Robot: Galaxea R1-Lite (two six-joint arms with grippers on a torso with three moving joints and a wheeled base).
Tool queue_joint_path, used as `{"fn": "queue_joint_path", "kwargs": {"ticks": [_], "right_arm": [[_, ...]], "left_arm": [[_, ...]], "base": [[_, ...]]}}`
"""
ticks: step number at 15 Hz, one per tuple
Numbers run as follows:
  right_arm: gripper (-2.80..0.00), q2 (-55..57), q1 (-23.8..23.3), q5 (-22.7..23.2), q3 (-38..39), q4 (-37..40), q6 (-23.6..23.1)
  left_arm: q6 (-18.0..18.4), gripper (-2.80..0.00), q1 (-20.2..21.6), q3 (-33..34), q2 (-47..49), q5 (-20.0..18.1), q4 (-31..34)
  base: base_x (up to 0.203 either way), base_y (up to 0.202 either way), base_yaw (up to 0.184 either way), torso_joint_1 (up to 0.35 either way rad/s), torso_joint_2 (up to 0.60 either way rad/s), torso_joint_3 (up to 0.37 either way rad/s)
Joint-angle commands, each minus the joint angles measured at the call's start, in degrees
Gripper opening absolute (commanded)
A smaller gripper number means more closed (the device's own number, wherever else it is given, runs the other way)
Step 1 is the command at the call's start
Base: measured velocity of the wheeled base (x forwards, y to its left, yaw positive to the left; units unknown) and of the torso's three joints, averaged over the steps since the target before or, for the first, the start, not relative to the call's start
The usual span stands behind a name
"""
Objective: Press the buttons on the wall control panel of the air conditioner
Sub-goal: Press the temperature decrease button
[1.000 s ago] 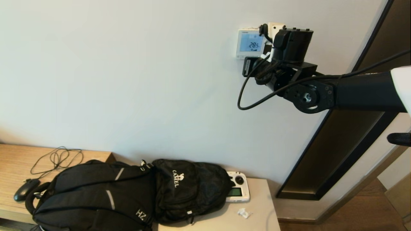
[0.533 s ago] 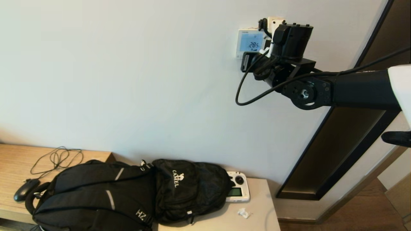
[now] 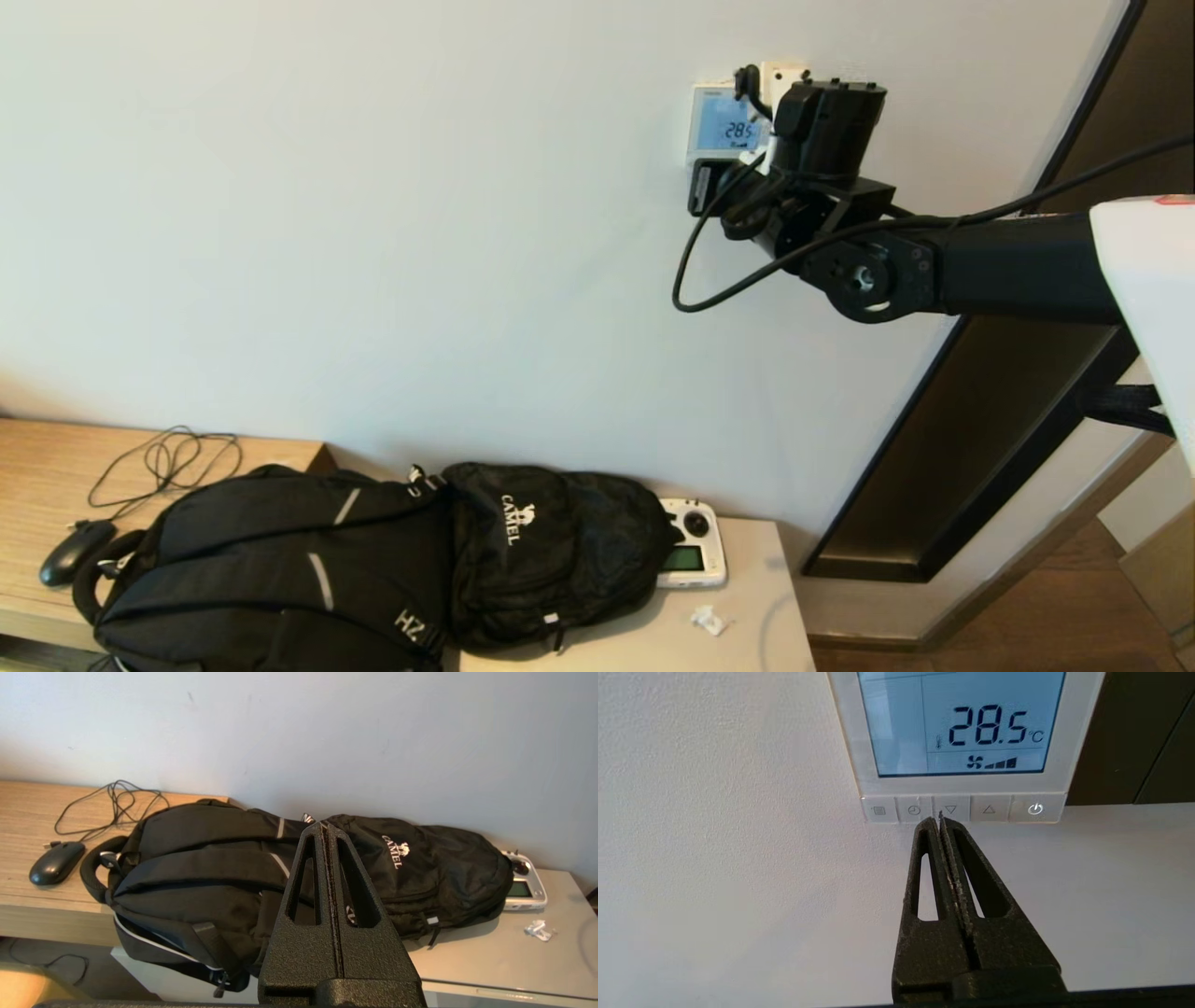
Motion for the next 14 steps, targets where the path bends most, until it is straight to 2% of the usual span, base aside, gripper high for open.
{"fn": "queue_joint_path", "kwargs": {"ticks": [1, 14], "right_arm": [[-2.8, 0.4, 0.0, -0.1, -0.1, -0.1, 0.0], [-2.8, 2.6, -0.5, -0.7, -2.7, -0.4, 0.0]], "left_arm": [[0.0, -2.8, 0.0, 0.0, -0.1, 0.0, 0.0], [0.0, -2.8, 0.0, 0.0, -0.1, 0.0, 0.0]], "base": [[0.0, 0.0, 0.0, 0.0, 0.0, 0.0], [0.0, 0.0, 0.0, 0.0, 0.0, 0.0]]}}
